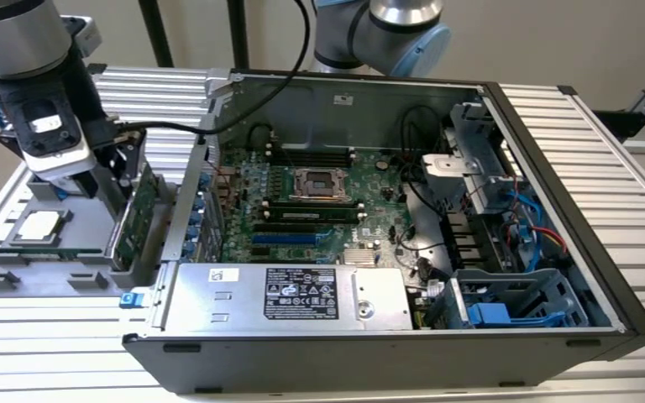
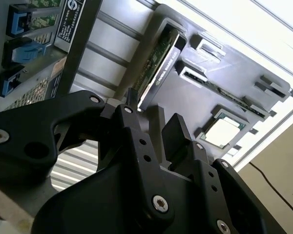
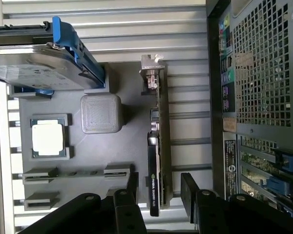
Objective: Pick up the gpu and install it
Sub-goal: 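Pick up the gpu and move the gpu toward the slot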
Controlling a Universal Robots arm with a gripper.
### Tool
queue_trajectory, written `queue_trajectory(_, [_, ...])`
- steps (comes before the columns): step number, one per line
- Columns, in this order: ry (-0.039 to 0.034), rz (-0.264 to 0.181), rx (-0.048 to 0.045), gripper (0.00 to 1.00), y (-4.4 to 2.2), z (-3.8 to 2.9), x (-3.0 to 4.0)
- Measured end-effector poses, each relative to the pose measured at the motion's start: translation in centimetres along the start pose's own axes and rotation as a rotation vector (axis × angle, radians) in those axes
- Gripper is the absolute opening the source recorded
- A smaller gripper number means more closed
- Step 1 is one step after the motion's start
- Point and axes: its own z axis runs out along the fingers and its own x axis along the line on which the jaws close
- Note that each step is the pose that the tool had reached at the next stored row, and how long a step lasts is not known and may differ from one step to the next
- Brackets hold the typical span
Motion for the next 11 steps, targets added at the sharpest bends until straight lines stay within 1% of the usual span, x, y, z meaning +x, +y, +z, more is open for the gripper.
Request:
queue_trajectory(5, [-0.0001, 0.0, -0.0001, 1.0, -0.03, 0.27, 0.0])
queue_trajectory(11, [-0.0001, 0.0, 0.0, 1.0, -0.07, 1.08, 0.02])
